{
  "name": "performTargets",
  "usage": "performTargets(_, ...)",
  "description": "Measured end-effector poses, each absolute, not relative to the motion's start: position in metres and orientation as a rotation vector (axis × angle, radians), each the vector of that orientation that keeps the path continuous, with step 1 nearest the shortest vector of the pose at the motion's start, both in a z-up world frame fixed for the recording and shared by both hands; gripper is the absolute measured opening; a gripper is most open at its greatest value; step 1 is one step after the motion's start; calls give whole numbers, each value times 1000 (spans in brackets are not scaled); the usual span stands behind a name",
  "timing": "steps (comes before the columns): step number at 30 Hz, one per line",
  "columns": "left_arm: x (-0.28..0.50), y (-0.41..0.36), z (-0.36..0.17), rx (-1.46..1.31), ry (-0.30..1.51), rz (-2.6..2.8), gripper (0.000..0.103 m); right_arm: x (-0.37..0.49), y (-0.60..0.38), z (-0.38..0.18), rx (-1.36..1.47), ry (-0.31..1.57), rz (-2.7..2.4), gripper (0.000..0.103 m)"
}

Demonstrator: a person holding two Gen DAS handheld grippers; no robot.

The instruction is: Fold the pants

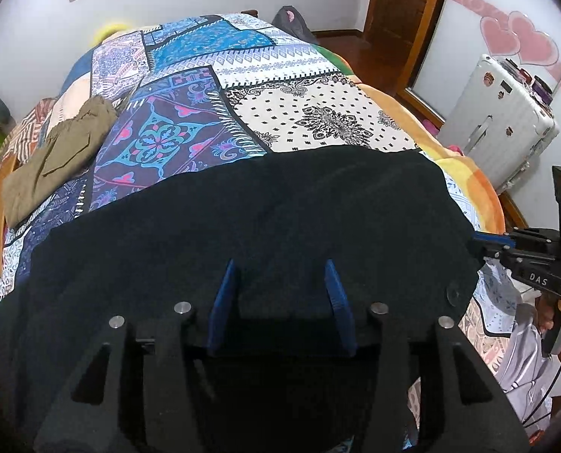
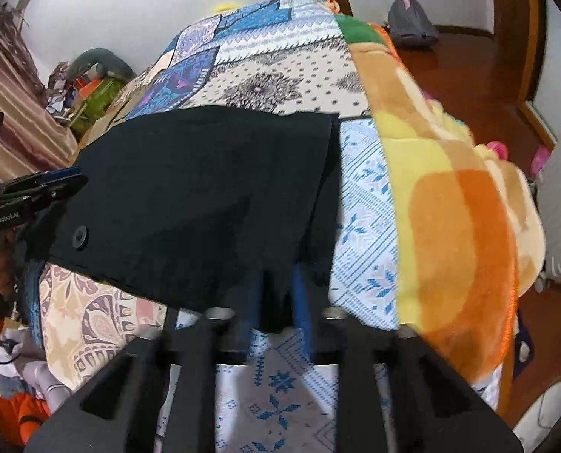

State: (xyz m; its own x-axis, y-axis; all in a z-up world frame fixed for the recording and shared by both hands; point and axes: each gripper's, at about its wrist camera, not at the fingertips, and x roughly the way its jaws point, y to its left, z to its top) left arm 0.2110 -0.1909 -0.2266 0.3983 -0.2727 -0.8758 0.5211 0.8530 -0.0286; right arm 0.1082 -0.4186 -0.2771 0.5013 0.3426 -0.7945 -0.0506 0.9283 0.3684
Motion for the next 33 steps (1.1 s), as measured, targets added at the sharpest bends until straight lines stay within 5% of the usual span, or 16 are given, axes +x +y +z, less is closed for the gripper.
performTargets(9, 211, -185, -213, 231, 1041, -504, 50, 95, -425, -240, 206, 854, 153, 3)
performTargets(16, 203, -176, -212, 203, 1035, -507, 51, 105, -436, -270, 166, 1005, 103, 1)
performTargets(22, 209, -129, -202, 103, 1006, -411, 51, 110, -425, -238, 171, 966, 159, 3)
performTargets(27, 211, -60, -165, 67, 892, -261, 56, 134, -388, -202, 113, 902, 244, 16)
performTargets(29, 211, -34, -156, 68, 858, -204, 64, 145, -367, -188, 86, 871, 272, 34)
performTargets(31, 210, 2, -147, 78, 825, -125, 67, 157, -344, -176, 75, 840, 320, 42)
performTargets(33, 209, 35, -144, 85, 815, -58, 70, 169, -321, -168, 61, 827, 366, 43)
